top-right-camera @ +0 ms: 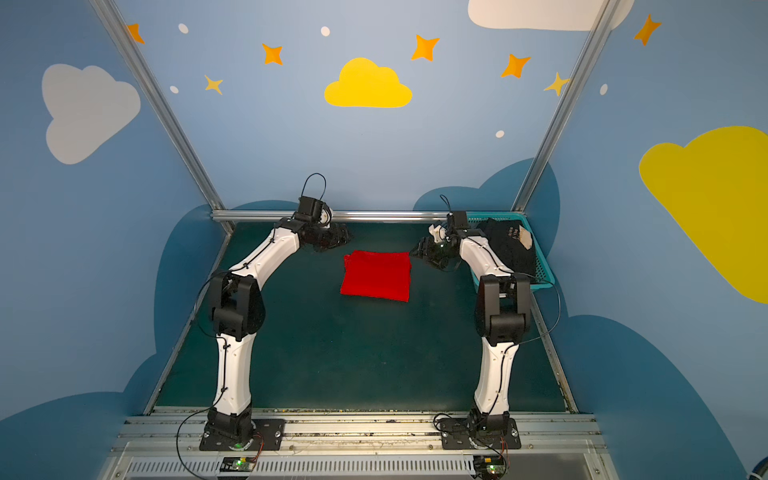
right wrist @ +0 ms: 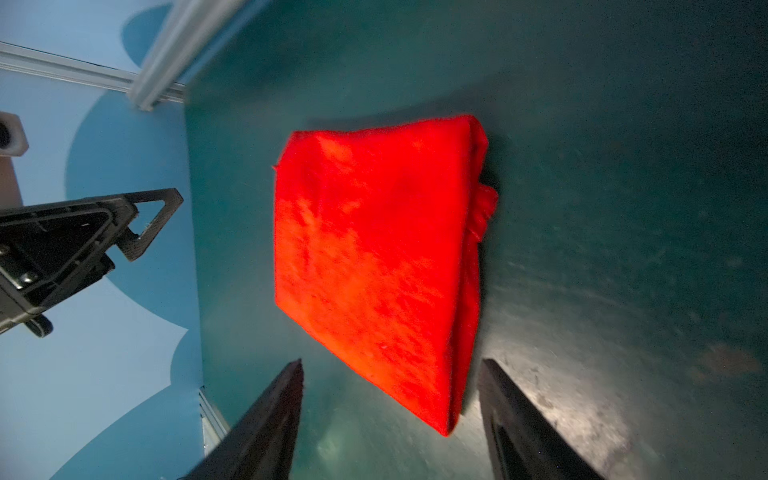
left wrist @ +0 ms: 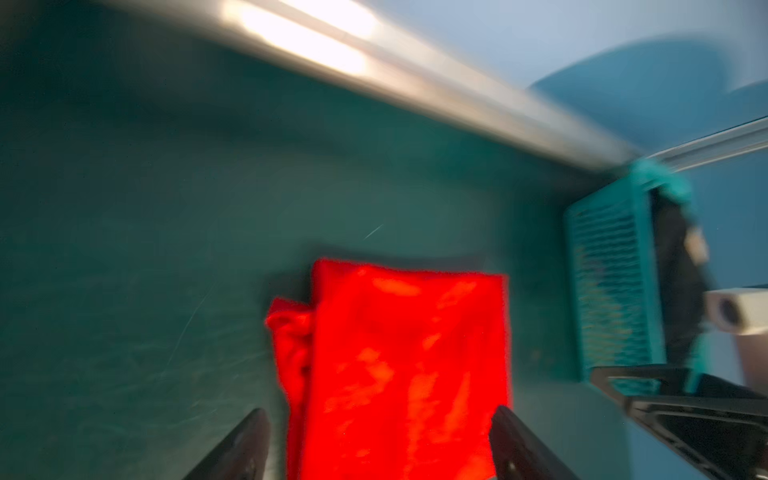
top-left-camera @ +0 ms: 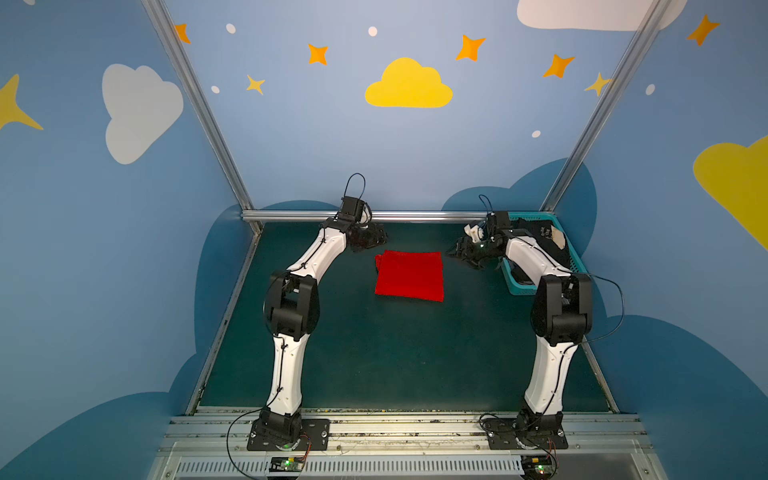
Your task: Fold and stack the t-shirts
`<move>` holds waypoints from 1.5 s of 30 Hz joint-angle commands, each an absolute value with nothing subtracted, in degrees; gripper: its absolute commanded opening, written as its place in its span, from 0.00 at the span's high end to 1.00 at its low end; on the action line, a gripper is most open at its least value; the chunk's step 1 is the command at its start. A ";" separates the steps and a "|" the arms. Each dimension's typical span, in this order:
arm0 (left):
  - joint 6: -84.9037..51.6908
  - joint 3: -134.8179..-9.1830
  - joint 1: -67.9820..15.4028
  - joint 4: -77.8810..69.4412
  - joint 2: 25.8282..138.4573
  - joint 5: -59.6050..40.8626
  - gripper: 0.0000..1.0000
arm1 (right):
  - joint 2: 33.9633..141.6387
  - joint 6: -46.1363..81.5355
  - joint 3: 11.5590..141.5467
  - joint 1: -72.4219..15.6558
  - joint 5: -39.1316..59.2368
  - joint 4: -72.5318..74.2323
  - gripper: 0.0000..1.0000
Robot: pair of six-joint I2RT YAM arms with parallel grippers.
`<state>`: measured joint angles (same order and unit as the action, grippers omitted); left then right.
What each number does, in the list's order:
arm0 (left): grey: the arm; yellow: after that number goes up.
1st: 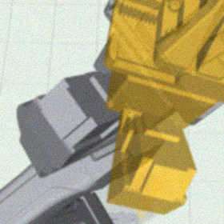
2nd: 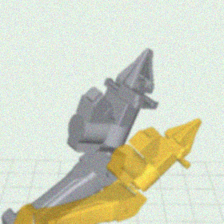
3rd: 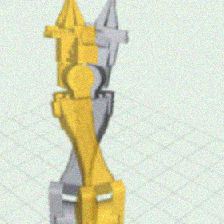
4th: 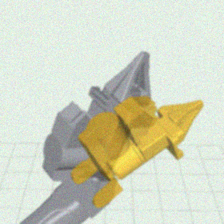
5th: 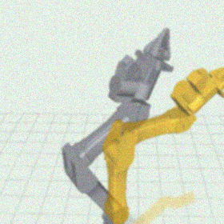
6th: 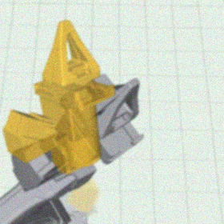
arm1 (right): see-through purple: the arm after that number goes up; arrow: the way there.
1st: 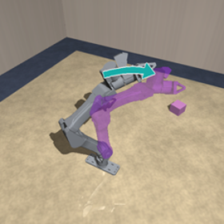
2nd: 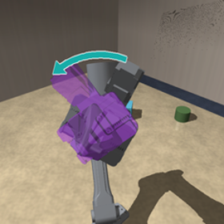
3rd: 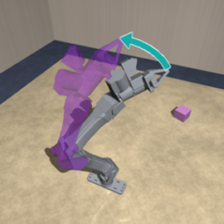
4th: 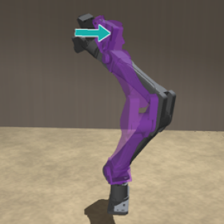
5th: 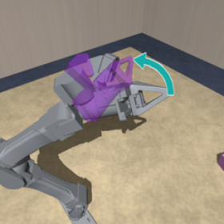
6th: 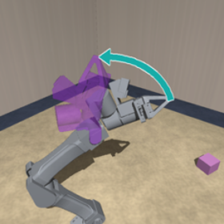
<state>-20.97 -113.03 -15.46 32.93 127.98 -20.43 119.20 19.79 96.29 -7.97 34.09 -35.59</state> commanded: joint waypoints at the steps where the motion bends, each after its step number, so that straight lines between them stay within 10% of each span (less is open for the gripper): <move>1: -19.44 -108.27 -15.17 34.61 129.81 -19.27 0.10 | 120.14 19.29 92.97 -8.11 32.52 -34.67 0.30; 17: -28.27 -100.13 -19.15 24.43 135.57 -26.45 0.18 | 128.13 24.64 88.86 -12.98 35.04 -27.34 0.30; 32: -28.04 -103.70 -19.97 26.58 135.98 -21.64 0.95 | 128.95 25.69 90.19 -14.72 35.62 -26.23 0.33; 45: -8.13 -110.09 -7.53 46.78 130.44 -8.24 0.95 | 115.08 24.08 80.90 -11.60 34.80 -24.50 0.35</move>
